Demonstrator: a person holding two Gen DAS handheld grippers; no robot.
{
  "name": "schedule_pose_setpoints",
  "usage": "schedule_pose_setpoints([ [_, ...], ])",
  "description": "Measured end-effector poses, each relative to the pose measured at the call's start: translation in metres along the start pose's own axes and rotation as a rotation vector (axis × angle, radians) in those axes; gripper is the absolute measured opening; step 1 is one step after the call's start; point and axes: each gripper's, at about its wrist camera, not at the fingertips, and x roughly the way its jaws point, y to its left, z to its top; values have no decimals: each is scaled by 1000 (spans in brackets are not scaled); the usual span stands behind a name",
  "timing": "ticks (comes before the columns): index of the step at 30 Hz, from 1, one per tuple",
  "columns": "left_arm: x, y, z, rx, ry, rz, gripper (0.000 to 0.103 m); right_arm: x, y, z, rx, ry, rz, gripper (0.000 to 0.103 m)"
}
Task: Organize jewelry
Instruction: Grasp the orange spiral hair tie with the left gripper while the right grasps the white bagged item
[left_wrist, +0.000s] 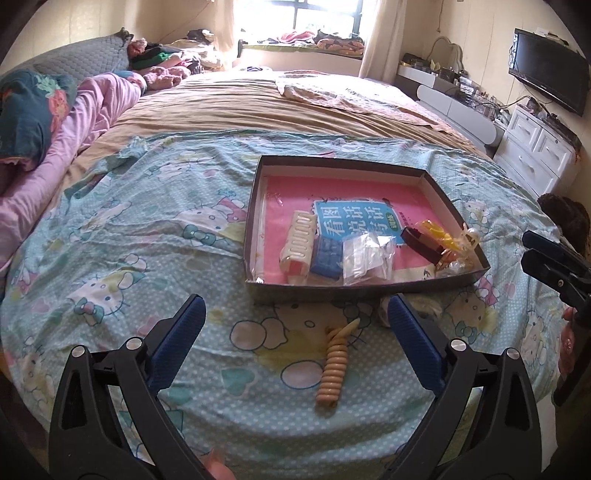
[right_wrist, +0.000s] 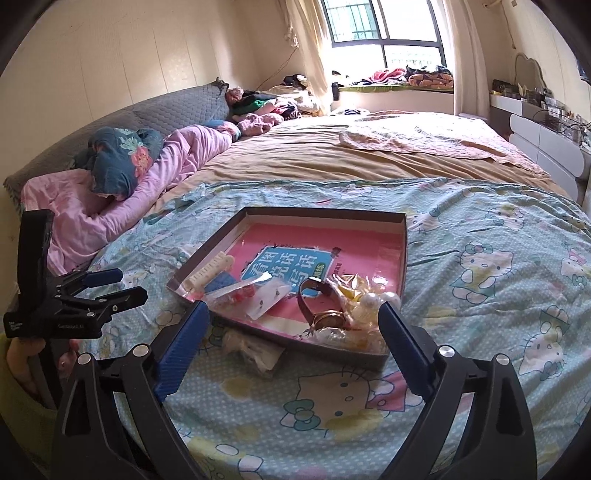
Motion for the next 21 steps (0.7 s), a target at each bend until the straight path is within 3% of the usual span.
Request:
schedule_pose_setpoints([
  [9, 10, 6, -31, -3, 83, -23, 91, 15, 15, -16, 10, 72, 50, 92],
  [12, 14, -1, -36, 23, 102, -33, 82, 21, 17, -22, 18, 100, 60, 92],
  [14, 17, -7, -38, 49, 113, -40, 68, 25, 18, -25, 25, 118, 69, 92],
  [16, 22, -14, -41, 71, 127, -45, 61, 29, 18, -29, 31, 137, 72, 92],
  [21, 36, -28, -45, 125, 162, -72, 56, 42, 16, -37, 51, 184, 84, 92],
])
